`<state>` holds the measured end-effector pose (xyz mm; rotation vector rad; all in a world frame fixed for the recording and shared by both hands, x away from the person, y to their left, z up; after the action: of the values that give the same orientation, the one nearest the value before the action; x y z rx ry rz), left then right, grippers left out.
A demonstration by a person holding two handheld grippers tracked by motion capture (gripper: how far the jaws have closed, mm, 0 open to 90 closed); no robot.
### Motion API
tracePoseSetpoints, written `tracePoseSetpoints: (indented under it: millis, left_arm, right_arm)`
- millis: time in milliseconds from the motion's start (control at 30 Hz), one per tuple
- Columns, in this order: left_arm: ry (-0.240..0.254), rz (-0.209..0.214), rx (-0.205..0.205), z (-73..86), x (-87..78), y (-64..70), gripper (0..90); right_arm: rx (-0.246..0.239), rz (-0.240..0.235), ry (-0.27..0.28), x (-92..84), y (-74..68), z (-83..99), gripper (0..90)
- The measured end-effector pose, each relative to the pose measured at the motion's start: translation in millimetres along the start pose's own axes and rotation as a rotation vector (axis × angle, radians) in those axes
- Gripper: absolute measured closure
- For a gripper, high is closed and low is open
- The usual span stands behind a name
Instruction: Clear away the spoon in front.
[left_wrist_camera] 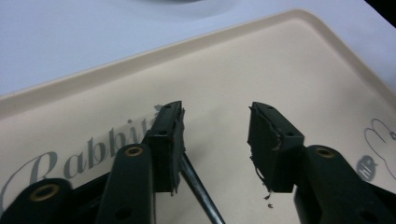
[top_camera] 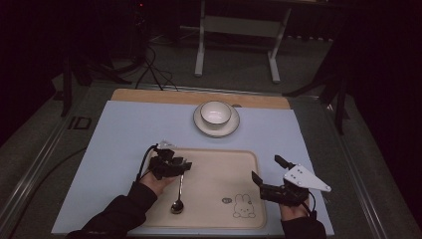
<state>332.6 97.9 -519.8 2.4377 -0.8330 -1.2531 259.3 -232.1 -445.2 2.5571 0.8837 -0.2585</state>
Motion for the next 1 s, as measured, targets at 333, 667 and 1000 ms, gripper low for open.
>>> tracePoseSetpoints:
  millis: [333, 667, 1000]
  left_arm:
    - [0.015, 0.104, 0.025, -4.7, -15.1, 9.2, 19.0]
    - [0.042, 0.21, 0.082, -15.2, -32.0, 11.9, 1.0]
    - [0.057, 0.252, 0.134, -8.3, -43.5, 10.9, 1.0]
  right_arm:
    - [0.006, -0.002, -0.003, 1.0, -0.4, 0.5, 10.7]
    - [0.011, -0.002, -0.005, 1.0, 1.0, 1.4, 10.7]
    - [0.009, -0.002, -0.012, 1.0, 0.7, 2.2, 10.7]
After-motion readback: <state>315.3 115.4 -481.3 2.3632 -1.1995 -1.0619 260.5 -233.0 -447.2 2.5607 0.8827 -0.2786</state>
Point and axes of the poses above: each handheld gripper's, and its own axes: x roughly forward along the jaws, z roughly out of its underside, y roughly to its right, the point moved 3 cm from there along x, roughly forward along the jaws, and after that the axes turned 15 degrees about -x, right-handed, at the moved point
